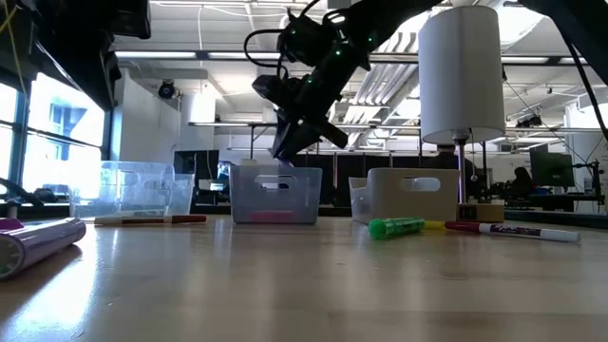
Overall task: Pick & Place Markers
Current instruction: Put the blue pen into the black bin, then put the brown marker pen into the transparent bin
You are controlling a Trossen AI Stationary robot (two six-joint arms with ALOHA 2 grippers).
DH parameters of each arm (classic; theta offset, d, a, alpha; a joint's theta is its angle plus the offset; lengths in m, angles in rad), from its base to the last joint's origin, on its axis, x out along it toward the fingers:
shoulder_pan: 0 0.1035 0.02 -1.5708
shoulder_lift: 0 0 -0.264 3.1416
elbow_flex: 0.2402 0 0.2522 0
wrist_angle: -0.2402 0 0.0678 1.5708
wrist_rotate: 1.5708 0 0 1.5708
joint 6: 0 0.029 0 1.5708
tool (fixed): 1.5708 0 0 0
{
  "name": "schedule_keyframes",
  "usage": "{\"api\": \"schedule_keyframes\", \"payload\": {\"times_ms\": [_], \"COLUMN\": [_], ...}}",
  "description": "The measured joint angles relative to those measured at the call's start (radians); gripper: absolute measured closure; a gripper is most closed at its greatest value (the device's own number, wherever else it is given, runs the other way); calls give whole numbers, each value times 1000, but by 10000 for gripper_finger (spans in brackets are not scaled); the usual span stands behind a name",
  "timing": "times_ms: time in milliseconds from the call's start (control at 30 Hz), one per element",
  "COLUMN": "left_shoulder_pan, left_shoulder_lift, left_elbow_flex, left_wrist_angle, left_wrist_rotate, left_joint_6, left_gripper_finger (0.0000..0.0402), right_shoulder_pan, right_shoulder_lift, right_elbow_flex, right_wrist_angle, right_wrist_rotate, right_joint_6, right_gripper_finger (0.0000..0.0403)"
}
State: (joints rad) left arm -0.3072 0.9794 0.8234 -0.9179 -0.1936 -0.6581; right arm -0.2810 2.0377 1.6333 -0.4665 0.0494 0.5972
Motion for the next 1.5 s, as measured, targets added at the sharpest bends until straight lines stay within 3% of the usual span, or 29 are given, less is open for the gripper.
{"api": "schedule_keyframes", "payload": {"times_ms": [200,433,733,933,1267,1500], "left_shoulder_pan": [0,0,0,0,0,0], "left_shoulder_lift": [0,0,0,18,66,88], "left_elbow_flex": [0,0,0,0,-1,-1], "left_wrist_angle": [0,0,1,1,4,11], "left_wrist_rotate": [7,8,22,-23,-26,-27], "left_joint_6": [-19,-1,-29,-55,-54,-27], "left_gripper_finger": [401,402,401,389,254,236], "right_shoulder_pan": [0,5,117,272,624,821], "right_shoulder_lift": [-1,-12,-157,-240,-254,-259], "right_elbow_flex": [0,0,0,1,-31,-231], "right_wrist_angle": [-5,-84,-220,-319,-439,-398], "right_wrist_rotate": [-19,-109,61,188,440,449], "right_joint_6": [7,55,77,181,572,973], "right_gripper_finger": [298,311,396,386,401,402]}}
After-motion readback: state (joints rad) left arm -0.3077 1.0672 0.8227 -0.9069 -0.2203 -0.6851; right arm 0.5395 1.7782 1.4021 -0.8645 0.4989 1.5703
